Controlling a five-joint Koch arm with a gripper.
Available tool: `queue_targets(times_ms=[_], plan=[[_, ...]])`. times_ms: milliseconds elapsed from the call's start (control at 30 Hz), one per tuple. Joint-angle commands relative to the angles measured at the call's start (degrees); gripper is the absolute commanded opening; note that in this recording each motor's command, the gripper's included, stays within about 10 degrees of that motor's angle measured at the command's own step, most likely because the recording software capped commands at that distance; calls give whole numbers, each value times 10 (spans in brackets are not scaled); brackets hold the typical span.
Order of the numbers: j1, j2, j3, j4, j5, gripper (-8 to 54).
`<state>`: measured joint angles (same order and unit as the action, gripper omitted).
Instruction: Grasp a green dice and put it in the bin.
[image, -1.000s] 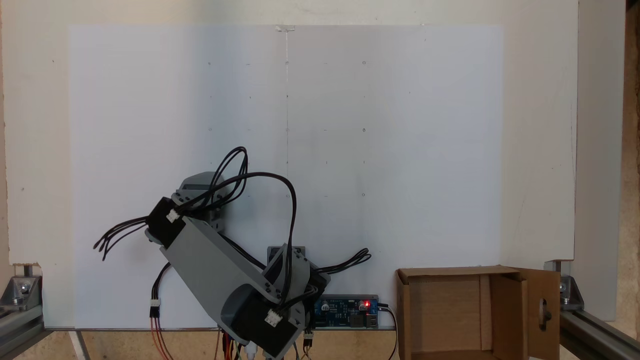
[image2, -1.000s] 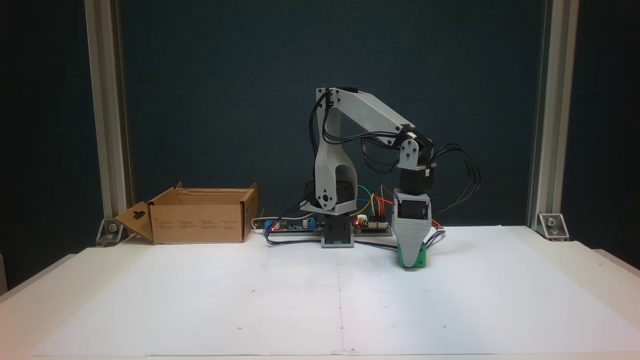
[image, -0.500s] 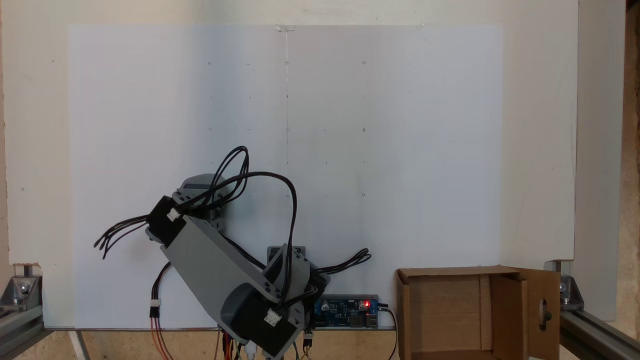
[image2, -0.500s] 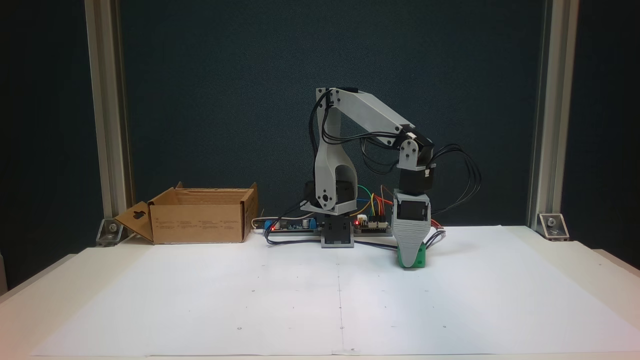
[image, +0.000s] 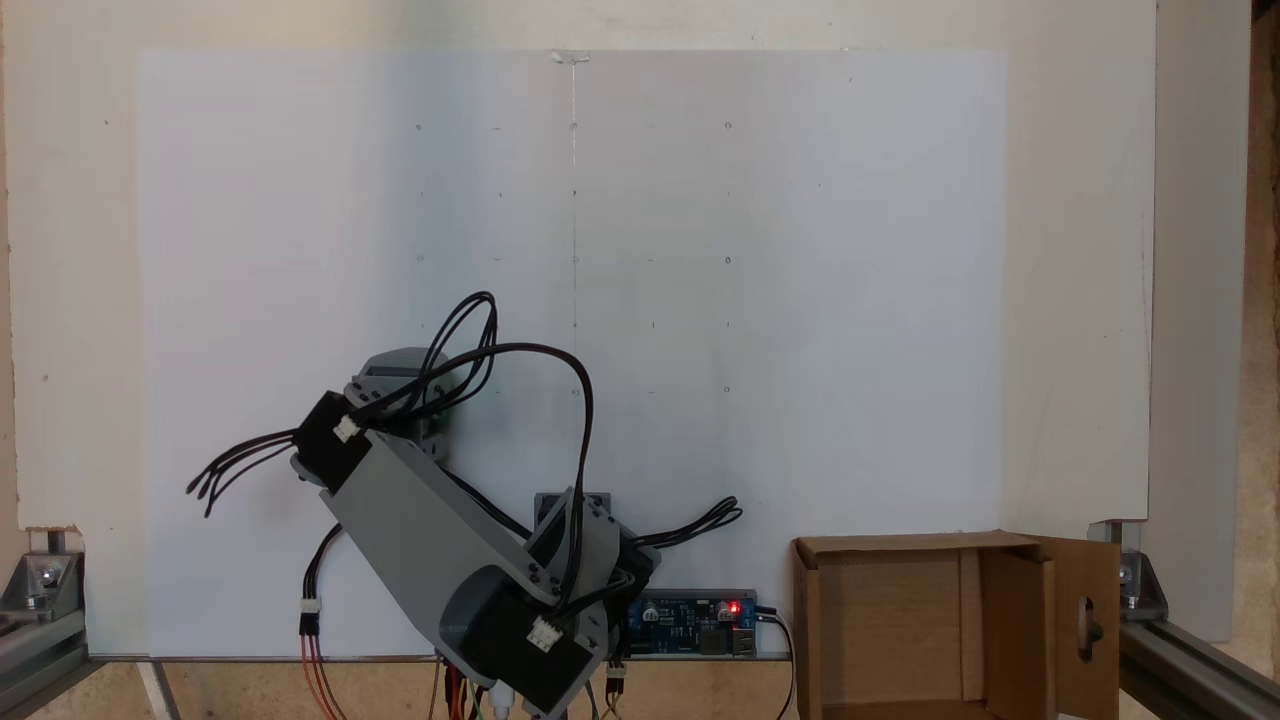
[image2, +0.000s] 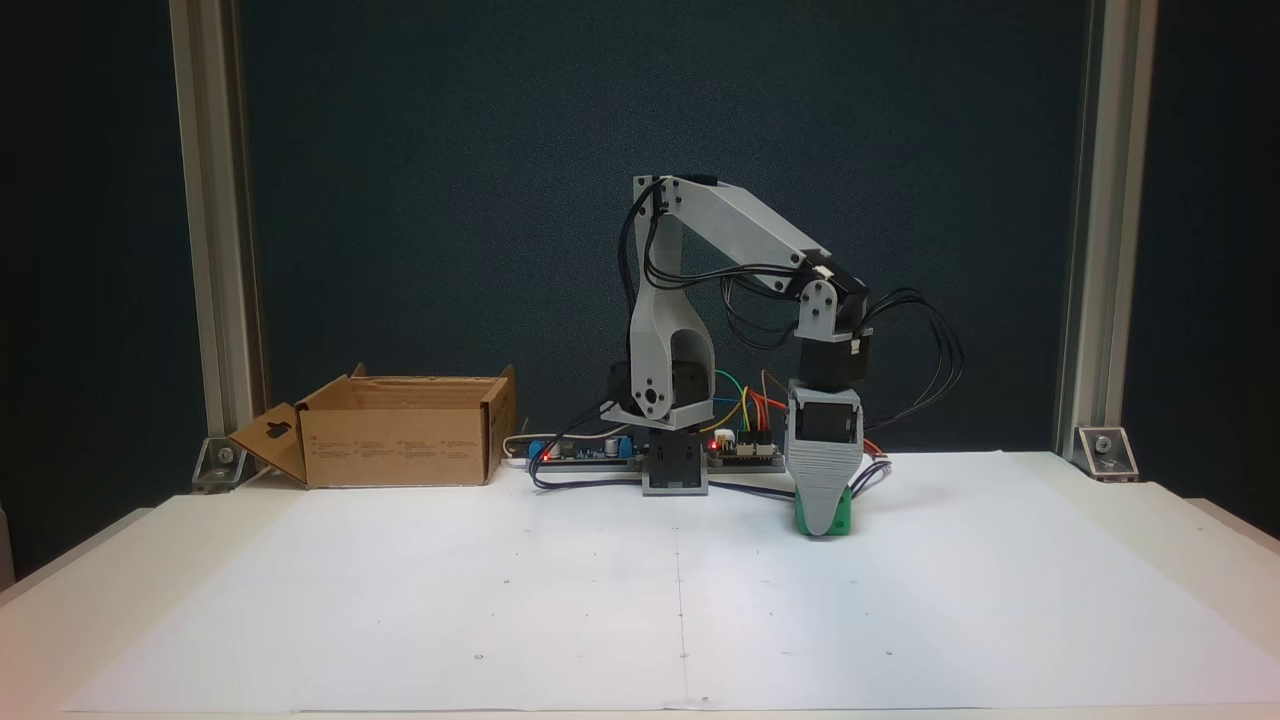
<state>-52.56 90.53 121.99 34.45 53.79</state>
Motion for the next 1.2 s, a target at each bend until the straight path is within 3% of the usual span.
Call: queue_targets(times_ms=[0,133,433,800,1167], plan=[[0,1,-5,-1,44,178],[1,2,-6,-3,45,139],[36,69,-27,45,40,139],[100,120,-169,219,33,139],[205,193,-218,256,-63,138]])
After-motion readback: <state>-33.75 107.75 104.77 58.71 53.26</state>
